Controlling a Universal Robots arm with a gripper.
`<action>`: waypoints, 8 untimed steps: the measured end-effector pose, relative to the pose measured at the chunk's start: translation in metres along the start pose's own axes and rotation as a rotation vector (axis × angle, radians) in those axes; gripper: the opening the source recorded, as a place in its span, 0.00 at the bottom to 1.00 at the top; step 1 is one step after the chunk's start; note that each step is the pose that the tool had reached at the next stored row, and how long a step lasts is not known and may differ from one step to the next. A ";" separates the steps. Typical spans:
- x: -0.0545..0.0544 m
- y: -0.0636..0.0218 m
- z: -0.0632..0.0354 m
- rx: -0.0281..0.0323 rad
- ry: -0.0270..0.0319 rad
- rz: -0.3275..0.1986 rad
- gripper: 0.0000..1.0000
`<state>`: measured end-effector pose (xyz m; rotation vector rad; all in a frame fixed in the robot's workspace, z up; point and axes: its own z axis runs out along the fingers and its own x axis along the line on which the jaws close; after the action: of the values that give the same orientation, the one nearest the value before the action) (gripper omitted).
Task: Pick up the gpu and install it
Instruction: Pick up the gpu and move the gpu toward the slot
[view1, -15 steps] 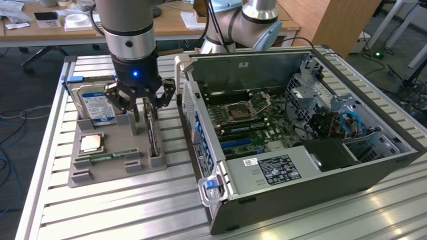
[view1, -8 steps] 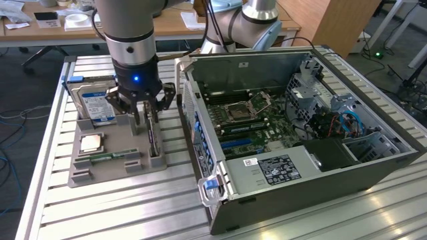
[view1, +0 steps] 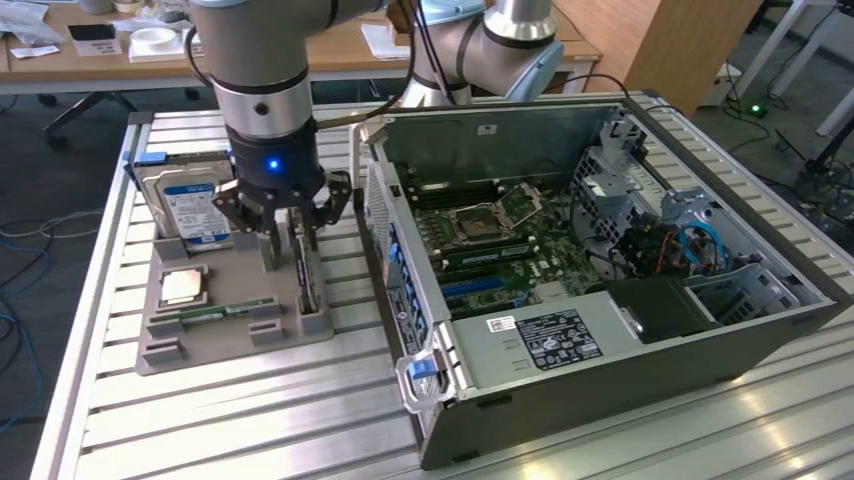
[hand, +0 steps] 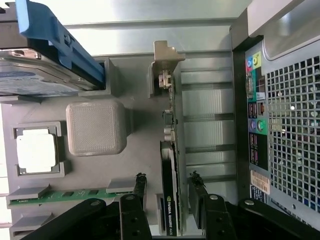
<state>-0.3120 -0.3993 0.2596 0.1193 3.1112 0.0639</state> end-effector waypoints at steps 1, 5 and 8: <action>0.000 -0.0001 0.0010 0.0009 -0.0002 0.000 0.47; 0.000 -0.0001 0.0030 0.0037 -0.0005 -0.001 0.47; 0.000 -0.0001 0.0046 0.0034 -0.0017 -0.002 0.47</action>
<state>-0.3120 -0.3992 0.2549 0.1158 3.1098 0.0584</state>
